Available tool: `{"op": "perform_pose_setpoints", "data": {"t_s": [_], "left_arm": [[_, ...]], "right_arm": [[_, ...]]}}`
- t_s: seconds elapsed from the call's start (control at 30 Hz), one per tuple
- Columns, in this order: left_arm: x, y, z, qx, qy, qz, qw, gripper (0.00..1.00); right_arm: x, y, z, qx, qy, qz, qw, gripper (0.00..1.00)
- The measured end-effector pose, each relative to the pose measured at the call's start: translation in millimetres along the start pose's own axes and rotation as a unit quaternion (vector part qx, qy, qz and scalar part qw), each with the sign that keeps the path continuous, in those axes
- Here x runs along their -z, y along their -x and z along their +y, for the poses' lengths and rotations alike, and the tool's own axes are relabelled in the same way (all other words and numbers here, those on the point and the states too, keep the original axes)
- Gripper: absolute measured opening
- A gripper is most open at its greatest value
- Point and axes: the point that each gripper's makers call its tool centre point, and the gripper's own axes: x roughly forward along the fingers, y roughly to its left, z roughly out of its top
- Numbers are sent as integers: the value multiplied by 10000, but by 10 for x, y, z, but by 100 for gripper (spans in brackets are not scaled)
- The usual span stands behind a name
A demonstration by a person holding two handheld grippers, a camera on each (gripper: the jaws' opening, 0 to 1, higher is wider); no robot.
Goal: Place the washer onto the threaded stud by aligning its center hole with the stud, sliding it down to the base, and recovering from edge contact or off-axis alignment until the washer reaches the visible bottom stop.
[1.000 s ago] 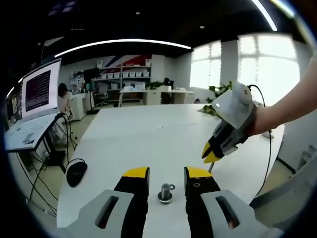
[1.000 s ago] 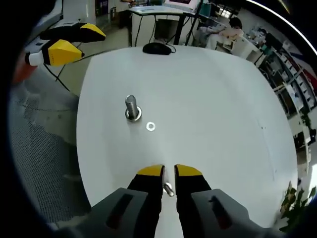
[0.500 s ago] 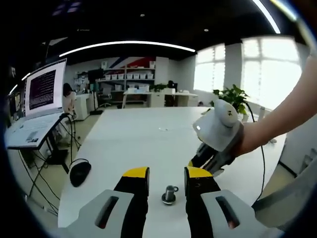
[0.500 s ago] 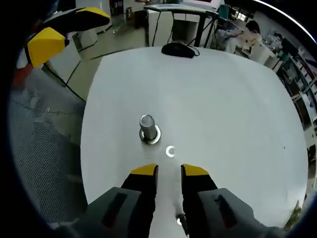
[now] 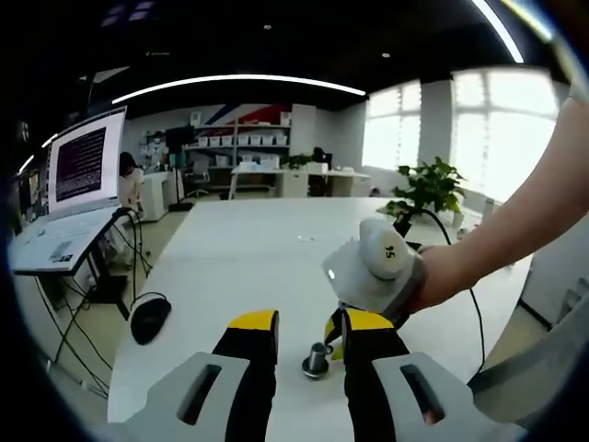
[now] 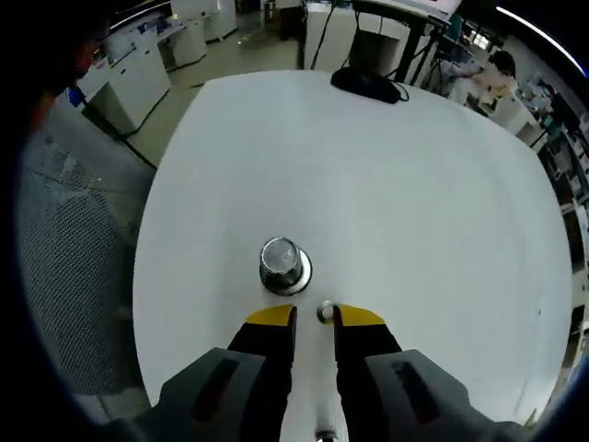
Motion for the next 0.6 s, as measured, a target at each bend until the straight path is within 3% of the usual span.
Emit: {"op": "perform_pose_setpoints", "data": {"t_s": [0.37, 0.6], "left_arm": [[5, -9, 1, 11, 41, 10, 10000, 26], [9, -5, 0, 23, 77, 12, 10000, 26]], "right_arm": [[124, -104, 11, -146, 187, 174, 9996, 17], [119, -97, -2, -276, -74, -52, 9996, 16]]}}
